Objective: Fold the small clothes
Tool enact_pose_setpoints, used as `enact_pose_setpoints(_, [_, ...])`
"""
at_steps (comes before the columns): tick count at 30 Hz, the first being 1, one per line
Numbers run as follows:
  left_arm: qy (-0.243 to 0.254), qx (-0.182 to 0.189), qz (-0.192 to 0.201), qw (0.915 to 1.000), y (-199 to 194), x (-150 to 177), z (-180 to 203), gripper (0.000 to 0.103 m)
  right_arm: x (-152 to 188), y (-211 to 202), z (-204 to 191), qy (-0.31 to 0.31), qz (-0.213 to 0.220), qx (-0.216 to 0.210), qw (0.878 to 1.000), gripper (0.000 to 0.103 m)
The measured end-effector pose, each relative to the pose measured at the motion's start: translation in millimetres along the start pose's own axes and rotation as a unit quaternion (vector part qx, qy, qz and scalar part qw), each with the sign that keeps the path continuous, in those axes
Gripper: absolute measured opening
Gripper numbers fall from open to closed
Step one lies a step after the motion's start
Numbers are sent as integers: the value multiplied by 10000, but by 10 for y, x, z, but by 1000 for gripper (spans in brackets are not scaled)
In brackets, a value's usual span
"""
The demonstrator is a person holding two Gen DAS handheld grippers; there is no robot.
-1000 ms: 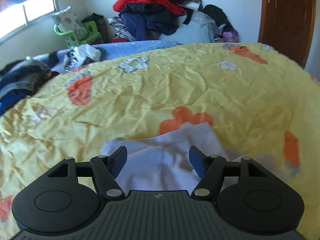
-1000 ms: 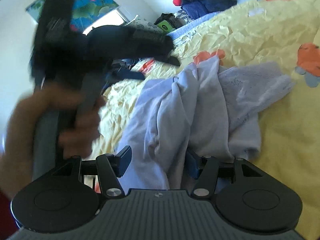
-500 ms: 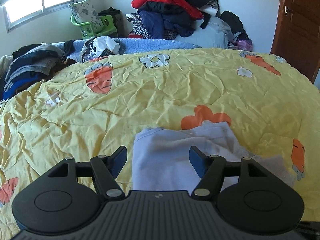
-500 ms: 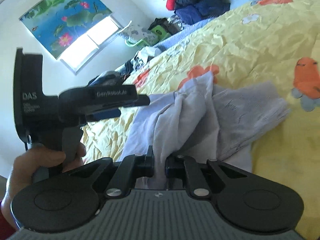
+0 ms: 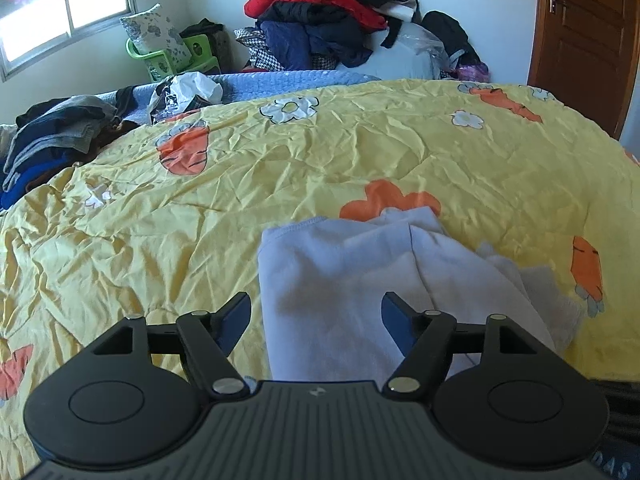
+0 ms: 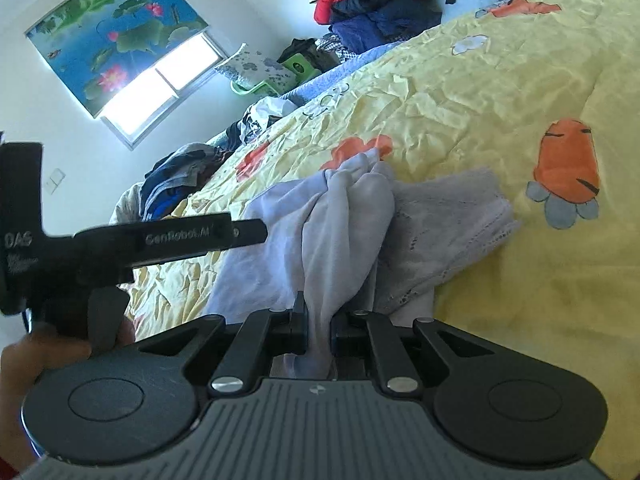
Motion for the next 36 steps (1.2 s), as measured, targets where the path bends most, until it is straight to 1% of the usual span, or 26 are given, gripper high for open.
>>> enact_pose_setpoints(6, [-49, -4, 18, 10000, -130, 136, -70, 72, 19, 17, 8, -34, -10, 62, 10000, 13])
enact_pose_setpoints(10, [-104, 60, 87, 9999, -363, 273, -191, 72, 23, 16, 12, -26, -17, 97, 9999, 13])
enact_pose_setpoints(11, [-147, 88, 111, 9998, -452, 331, -235, 73, 21, 15, 11, -28, -32, 99, 9999, 23])
enact_pose_setpoints(12, [-182, 128, 120, 9997, -523, 382, -271, 77, 22, 14, 12, -13, -59, 86, 9999, 25])
enact_pose_setpoints(13, [-211, 184, 120, 9995, -596, 438, -307, 79, 27, 7, 11, 32, -107, 48, 9999, 27])
enact_pose_setpoints(14, [-244, 230, 135, 9993, -684, 506, -344, 79, 38, -17, 5, 63, -154, -19, 9999, 35])
enact_pose_setpoints(15, [-240, 244, 138, 9993, -751, 565, -368, 79, 50, -44, -9, 67, -189, -130, 9997, 37])
enact_pose_setpoints(16, [-197, 277, 136, 9993, -825, 634, -383, 79, 70, -77, -32, 41, -252, -247, 9994, 37])
enact_pose_setpoints(20, [10, 411, 99, 9991, -1038, 916, -361, 79, 204, -213, -102, -168, -508, -389, 9978, 34])
enact_pose_setpoints(22, [113, 531, 62, 9985, -1113, 1039, -317, 79, 256, -237, -103, -225, -554, -343, 9976, 25])
enact_pose_setpoints(23, [190, 557, 67, 9982, -1154, 1094, -292, 79, 263, -244, -86, -231, -529, -266, 9980, 15])
enact_pose_setpoints(24, [283, 575, 86, 9979, -1190, 1139, -267, 79, 258, -246, -65, -192, -503, -199, 9984, 14])
enact_pose_setpoints(26, [470, 574, 156, 9971, -1225, 1190, -202, 79, 238, -272, -54, -65, -392, -207, 9990, 13])
enact_pose_setpoints(29, [581, 428, 202, 9972, -1188, 1202, -153, 79, 212, -302, -84, -58, -268, -141, 9995, 13])
enact_pose_setpoints(33, [320, 305, 228, 9988, -1083, 1173, -167, 79, 162, -354, -109, 21, -121, -171, 9998, 13])
enact_pose_setpoints(34, [273, 225, 265, 9990, -1057, 1171, -179, 79, 148, -369, -113, 24, -85, -166, 9998, 13])
enact_pose_setpoints(36, [136, -5, 197, 9997, -988, 1195, -223, 81, 121, -390, -104, 91, -31, -174, 9998, 12])
Point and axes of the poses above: each gripper's, at about its wrist camera, not at the fingertips, and y roughly the way its jaws point, z to its right, x to its underside, the point moved 4 cm from there along y, roughly the way its jaws point, and after that the axes turned 8 degrees about z, right-handed, at the moved point
